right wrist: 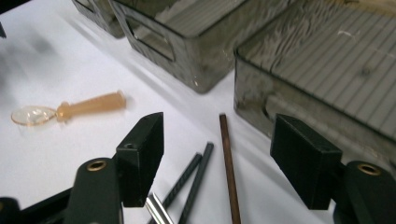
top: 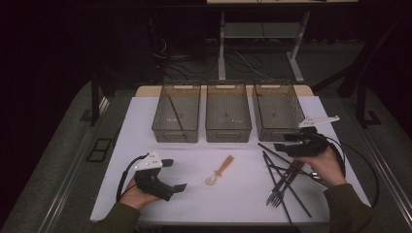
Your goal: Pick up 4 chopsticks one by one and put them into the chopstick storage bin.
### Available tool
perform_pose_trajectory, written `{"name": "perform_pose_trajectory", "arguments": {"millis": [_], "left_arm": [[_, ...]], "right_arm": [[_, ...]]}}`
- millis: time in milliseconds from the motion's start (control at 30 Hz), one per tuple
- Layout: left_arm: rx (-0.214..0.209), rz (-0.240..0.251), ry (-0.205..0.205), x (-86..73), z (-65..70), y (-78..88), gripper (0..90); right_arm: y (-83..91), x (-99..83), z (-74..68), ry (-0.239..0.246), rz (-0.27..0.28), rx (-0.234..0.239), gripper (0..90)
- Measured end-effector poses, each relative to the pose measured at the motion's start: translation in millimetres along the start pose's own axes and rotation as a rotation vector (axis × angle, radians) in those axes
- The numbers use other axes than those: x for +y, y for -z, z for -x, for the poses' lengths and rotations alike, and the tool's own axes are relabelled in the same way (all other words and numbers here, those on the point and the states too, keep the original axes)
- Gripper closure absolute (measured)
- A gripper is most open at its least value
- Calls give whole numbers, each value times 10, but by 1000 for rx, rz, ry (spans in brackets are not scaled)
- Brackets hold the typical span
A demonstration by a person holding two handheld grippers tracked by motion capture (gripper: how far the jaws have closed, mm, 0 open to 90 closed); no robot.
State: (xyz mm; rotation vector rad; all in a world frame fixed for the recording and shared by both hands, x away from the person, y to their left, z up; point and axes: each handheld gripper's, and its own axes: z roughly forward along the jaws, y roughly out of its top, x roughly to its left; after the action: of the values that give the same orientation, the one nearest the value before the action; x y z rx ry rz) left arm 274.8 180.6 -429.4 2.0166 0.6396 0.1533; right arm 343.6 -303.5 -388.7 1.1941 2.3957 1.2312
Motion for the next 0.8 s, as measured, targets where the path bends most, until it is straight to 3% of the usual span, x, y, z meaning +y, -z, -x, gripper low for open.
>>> {"name": "perform_pose_trajectory", "arguments": {"millis": [467,800], "left_arm": [[5,14,10,-16,-31,19,0],[3,8,10,-15,-25,15,0]], "right_arm": [[182,-299,56,11,-55,-22,445],[317,-496,113,12,-97,-27,569]]}}
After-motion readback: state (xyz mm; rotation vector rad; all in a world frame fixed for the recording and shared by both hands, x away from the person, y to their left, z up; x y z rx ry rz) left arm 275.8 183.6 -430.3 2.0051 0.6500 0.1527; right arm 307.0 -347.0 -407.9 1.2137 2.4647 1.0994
